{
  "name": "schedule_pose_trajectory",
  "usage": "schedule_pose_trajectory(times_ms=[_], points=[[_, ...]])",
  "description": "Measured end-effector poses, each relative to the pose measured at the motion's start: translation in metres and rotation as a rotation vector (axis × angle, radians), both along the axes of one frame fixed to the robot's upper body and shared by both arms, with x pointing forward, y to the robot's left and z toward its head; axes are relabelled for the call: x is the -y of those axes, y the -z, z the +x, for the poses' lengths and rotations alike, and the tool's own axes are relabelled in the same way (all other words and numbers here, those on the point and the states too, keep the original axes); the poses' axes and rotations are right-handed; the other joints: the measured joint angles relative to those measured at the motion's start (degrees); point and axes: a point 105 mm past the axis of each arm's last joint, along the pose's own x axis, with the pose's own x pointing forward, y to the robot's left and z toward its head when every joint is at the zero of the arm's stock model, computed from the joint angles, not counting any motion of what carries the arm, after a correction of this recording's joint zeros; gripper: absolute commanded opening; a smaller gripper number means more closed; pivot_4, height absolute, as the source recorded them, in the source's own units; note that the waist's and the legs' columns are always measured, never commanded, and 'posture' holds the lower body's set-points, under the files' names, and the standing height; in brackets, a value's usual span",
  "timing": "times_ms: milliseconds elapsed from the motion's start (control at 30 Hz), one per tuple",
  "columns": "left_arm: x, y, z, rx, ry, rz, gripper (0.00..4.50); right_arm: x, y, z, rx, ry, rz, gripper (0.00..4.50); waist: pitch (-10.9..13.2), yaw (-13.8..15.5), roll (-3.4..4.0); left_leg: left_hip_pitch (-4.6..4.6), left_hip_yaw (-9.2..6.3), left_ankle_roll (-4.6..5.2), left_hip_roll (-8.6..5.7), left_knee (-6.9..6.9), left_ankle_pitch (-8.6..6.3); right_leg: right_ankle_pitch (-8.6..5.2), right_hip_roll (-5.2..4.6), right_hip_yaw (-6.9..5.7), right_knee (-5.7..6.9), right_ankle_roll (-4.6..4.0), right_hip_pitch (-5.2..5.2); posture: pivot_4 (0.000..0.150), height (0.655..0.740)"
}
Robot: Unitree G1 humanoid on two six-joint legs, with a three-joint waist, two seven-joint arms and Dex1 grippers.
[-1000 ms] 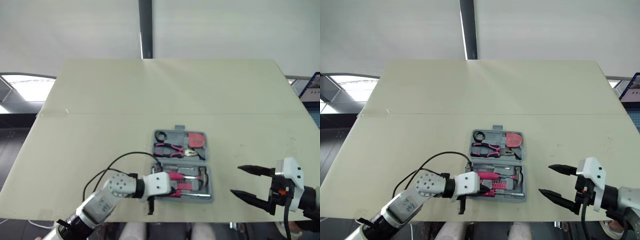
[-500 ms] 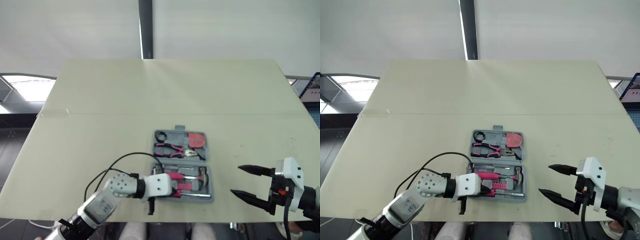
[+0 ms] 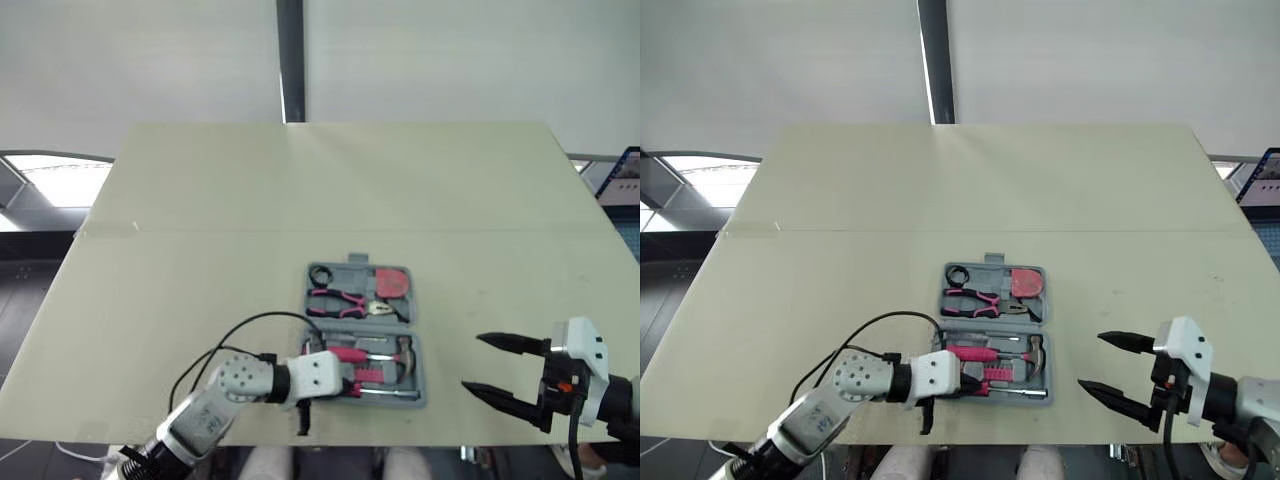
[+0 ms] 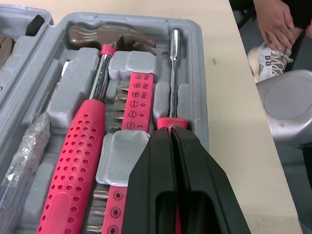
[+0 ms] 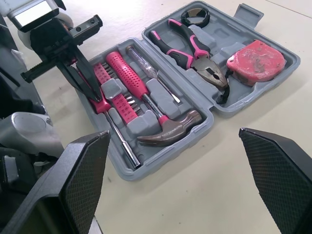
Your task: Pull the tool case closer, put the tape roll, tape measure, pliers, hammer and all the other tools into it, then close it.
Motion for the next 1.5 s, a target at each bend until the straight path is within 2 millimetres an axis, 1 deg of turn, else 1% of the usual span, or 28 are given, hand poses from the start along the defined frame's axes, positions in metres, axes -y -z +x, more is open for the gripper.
schedule_pose_trajectory(times_ms=[100,133,167,200,233,267,300,333,400,433,467,500,567,633,733,833,967,1000,1067,1267,1300,1433,1500], points=[[-0.008,-0.005,0.000,-0.064,-0.080,-0.069,0.12,0.000,-0.002,0.004,-0.001,0.009,-0.001,4.50,0.01,-0.09,-0.02,0.00,0.00,0.00,0.02,0.01,0.00,0.00,0.00,0.00,0.00,0.00,0.00,0.150,0.7373],[-0.015,-0.011,0.002,-0.078,-0.119,-0.108,0.34,0.000,-0.003,0.007,-0.005,0.016,-0.002,4.50,0.01,-0.10,-0.02,0.00,0.00,0.00,0.02,0.01,0.00,0.00,0.00,0.01,0.00,0.00,0.00,0.150,0.7373],[-0.024,-0.023,0.004,-0.082,-0.163,-0.165,0.62,-0.001,-0.003,0.011,-0.008,0.022,-0.001,4.50,0.03,-0.15,-0.04,-0.01,-0.02,-0.01,0.05,0.01,0.00,0.00,0.00,0.00,0.00,-0.01,0.00,0.150,0.7373],[-0.033,-0.035,0.005,-0.072,-0.200,-0.209,0.97,-0.003,-0.003,0.013,-0.013,0.026,0.002,4.50,0.02,-0.23,-0.03,-0.01,-0.04,-0.02,0.06,0.01,-0.01,-0.02,0.00,-0.01,0.00,-0.03,0.00,0.150,0.7373],[-0.043,-0.045,0.004,-0.059,-0.230,-0.238,1.43,-0.005,-0.002,0.015,-0.018,0.026,0.006,4.50,0.02,-0.26,-0.03,-0.01,-0.04,-0.02,0.06,0.00,-0.01,-0.02,0.00,-0.02,-0.01,-0.04,-0.01,0.150,0.7373],[-0.052,-0.052,0.003,-0.049,-0.257,-0.251,1.96,-0.006,0.000,0.016,-0.028,0.027,0.009,4.50,0.02,-0.29,-0.01,-0.01,-0.04,-0.02,0.05,-0.01,-0.01,-0.02,0.00,-0.01,-0.02,-0.04,0.00,0.150,0.7373],[-0.063,-0.057,0.001,-0.045,-0.294,-0.259,2.39,-0.008,0.002,0.016,-0.034,0.026,0.012,4.50,0.01,-0.24,0.00,-0.01,-0.03,-0.02,0.04,-0.02,-0.01,-0.02,0.00,-0.01,-0.03,-0.04,0.00,0.150,0.7373],[-0.074,-0.057,-0.003,-0.056,-0.347,-0.272,2.94,-0.010,0.005,0.017,-0.041,0.024,0.016,4.50,0.02,-0.19,-0.01,-0.03,-0.04,-0.01,0.03,-0.02,-0.02,-0.02,0.00,-0.01,-0.07,-0.04,0.00,0.150,0.7373],[-0.091,-0.051,-0.010,-0.089,-0.432,-0.269,3.92,-0.011,0.009,0.018,-0.053,0.034,0.027,4.50,0.03,0.00,-0.03,-0.05,-0.03,-0.01,0.02,-0.01,-0.02,-0.02,0.00,-0.01,-0.10,-0.04,0.00,0.150,0.7373],[-0.095,-0.049,-0.012,-0.096,-0.455,-0.266,4.41,-0.011,0.011,0.018,-0.055,0.039,0.031,4.50,0.04,0.08,-0.05,-0.05,-0.03,-0.01,0.02,0.00,-0.02,-0.02,0.00,-0.02,-0.11,-0.04,0.00,0.150,0.7373],[-0.107,-0.047,-0.015,-0.089,-0.539,-0.280,4.47,-0.011,0.014,0.019,-0.071,0.050,0.037,4.50,0.05,0.05,-0.06,-0.05,-0.01,-0.01,0.02,0.00,-0.02,-0.02,0.00,-0.01,-0.14,-0.04,0.01,0.150,0.7373],[-0.114,-0.047,-0.016,-0.076,-0.594,-0.292,4.47,-0.010,0.017,0.018,-0.092,0.062,0.038,4.50,0.05,0.05,-0.06,-0.05,-0.02,0.00,0.02,-0.01,-0.02,-0.02,0.00,0.00,-0.17,-0.03,0.03,0.150,0.7373],[-0.132,-0.046,-0.019,-0.042,-0.713,-0.303,4.47,-0.004,0.024,0.021,-0.125,0.099,0.035,4.50,0.05,0.09,-0.07,-0.05,-0.02,0.00,0.03,-0.01,-0.02,-0.02,0.00,-0.02,-0.21,-0.03,0.04,0.150,0.7373],[-0.140,-0.043,-0.023,-0.038,-0.775,-0.305,4.47,-0.001,0.029,0.023,-0.134,0.117,0.029,4.50,0.05,0.06,-0.07,-0.05,-0.01,0.00,0.02,-0.01,-0.03,-0.02,0.00,-0.01,-0.23,-0.03,0.04,0.150,0.7373],[-0.145,-0.039,-0.030,-0.037,-0.834,-0.325,4.47,-0.002,0.030,0.026,-0.111,0.119,0.044,4.50,0.05,0.00,-0.07,-0.05,-0.01,-0.01,0.03,-0.02,-0.05,-0.02,0.01,-0.02,-0.27,-0.03,0.04,0.150,0.7373],[-0.148,-0.035,-0.035,-0.046,-0.857,-0.307,4.47,0.000,0.038,0.026,-0.123,0.132,0.055,4.50,0.05,0.10,-0.07,-0.06,0.00,0.00,0.03,-0.02,-0.05,-0.02,0.01,-0.02,-0.27,-0.03,0.04,0.150,0.7373],[-0.147,-0.034,-0.035,-0.046,-0.869,-0.303,4.47,0.002,0.047,0.025,-0.160,0.141,0.059,4.50,0.05,-0.09,-0.07,-0.05,0.00,0.00,0.03,-0.02,-0.05,-0.02,0.01,-0.02,-0.27,-0.03,0.04,0.150,0.7373],[-0.147,-0.033,-0.034,-0.044,-0.871,-0.303,4.23,0.002,0.049,0.025,-0.167,0.139,0.062,4.24,0.05,-0.12,-0.07,-0.05,0.00,0.00,0.03,-0.03,-0.05,-0.02,0.01,-0.02,-0.27,-0.03,0.03,0.150,0.7373],[-0.145,-0.034,-0.033,-0.039,-0.868,-0.309,3.57,0.004,0.050,0.025,-0.176,0.141,0.069,3.57,0.05,-0.11,-0.07,-0.06,0.00,0.00,0.03,-0.02,-0.05,-0.02,0.01,-0.02,-0.27,-0.03,0.04,0.150,0.7373],[-0.140,-0.036,-0.030,-0.035,-0.850,-0.323,0.45,0.007,0.050,0.028,-0.182,0.139,0.078,0.54,0.05,-0.10,-0.06,-0.06,0.00,0.00,0.03,-0.02,-0.05,-0.02,0.01,-0.02,-0.27,-0.03,0.04,0.150,0.7373],[-0.140,-0.036,-0.029,-0.031,-0.848,-0.326,0.00,0.008,0.050,0.029,-0.181,0.139,0.079,0.03,0.05,-0.10,-0.06,-0.05,0.00,0.00,0.03,-0.02,-0.05,-0.02,0.01,-0.02,-0.27,-0.03,0.04,0.150,0.7373],[-0.136,-0.038,-0.025,-0.023,-0.838,-0.336,0.00,0.010,0.049,0.030,-0.182,0.139,0.075,0.03,0.05,-0.07,-0.06,-0.06,0.00,0.00,0.03,-0.03,-0.05,-0.02,0.01,-0.02,-0.27,-0.03,0.03,0.150,0.7373],[-0.136,-0.038,-0.017,-0.019,-0.836,-0.340,0.00,0.012,0.048,0.033,-0.170,0.139,0.048,0.03,0.04,-0.06,-0.05,-0.05,0.00,0.00,0.03,-0.02,-0.05,-0.02,0.01,-0.02,-0.25,-0.03,0.04,0.150,0.7373]])
